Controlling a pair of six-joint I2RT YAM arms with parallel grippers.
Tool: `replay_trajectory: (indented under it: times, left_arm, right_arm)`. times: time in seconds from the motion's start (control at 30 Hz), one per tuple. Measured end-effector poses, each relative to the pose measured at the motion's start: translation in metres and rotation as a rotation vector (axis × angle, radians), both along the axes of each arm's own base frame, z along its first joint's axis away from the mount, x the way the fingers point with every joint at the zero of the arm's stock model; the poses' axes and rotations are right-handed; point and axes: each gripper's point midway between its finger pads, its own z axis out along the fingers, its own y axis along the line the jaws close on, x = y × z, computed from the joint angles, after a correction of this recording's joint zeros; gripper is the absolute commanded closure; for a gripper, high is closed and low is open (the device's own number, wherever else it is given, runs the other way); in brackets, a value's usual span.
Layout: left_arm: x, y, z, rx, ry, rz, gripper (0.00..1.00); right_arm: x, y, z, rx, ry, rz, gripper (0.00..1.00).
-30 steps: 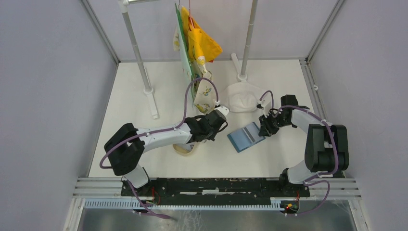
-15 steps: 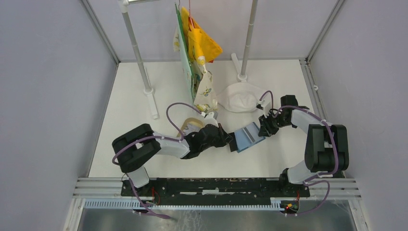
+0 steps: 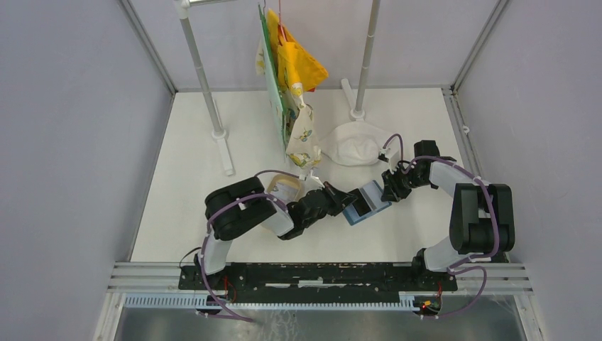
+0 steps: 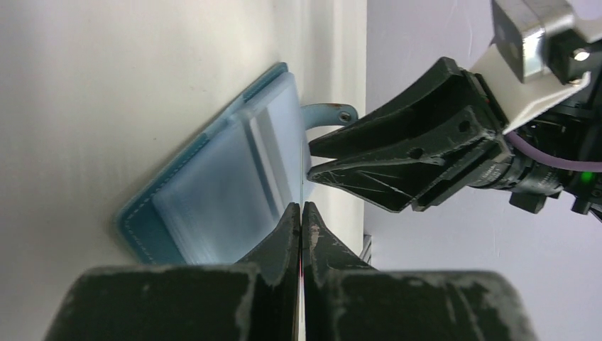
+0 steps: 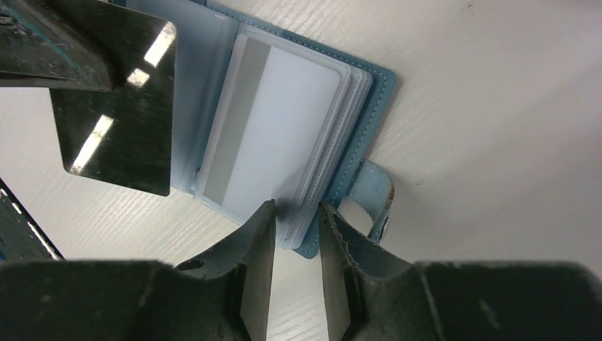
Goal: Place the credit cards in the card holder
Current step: Insert the credit card into the card holder.
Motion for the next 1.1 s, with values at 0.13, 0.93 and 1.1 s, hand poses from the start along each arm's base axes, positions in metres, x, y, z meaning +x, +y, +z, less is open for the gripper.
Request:
replay_trajectory:
  times: [0.13,0.93,1.1]
  left_arm:
    - [0.002,0.0,-0.008,-0.022,0.029,0.021,0.98]
    - [0.008,0.003,-0.023,-0.024,0.094,0.099,0.98]
    - [0.009,0.001,-0.029,-0.018,0.103,0.101,0.98]
  right_arm:
    - [0.0,0.0,0.0,0.0,0.0,0.0,0.66]
    - [0.0,0.0,0.0,0.0,0.0,0.001,0.66]
    - [0.0,0.0,0.0,0.001,0.0,0.001,0.66]
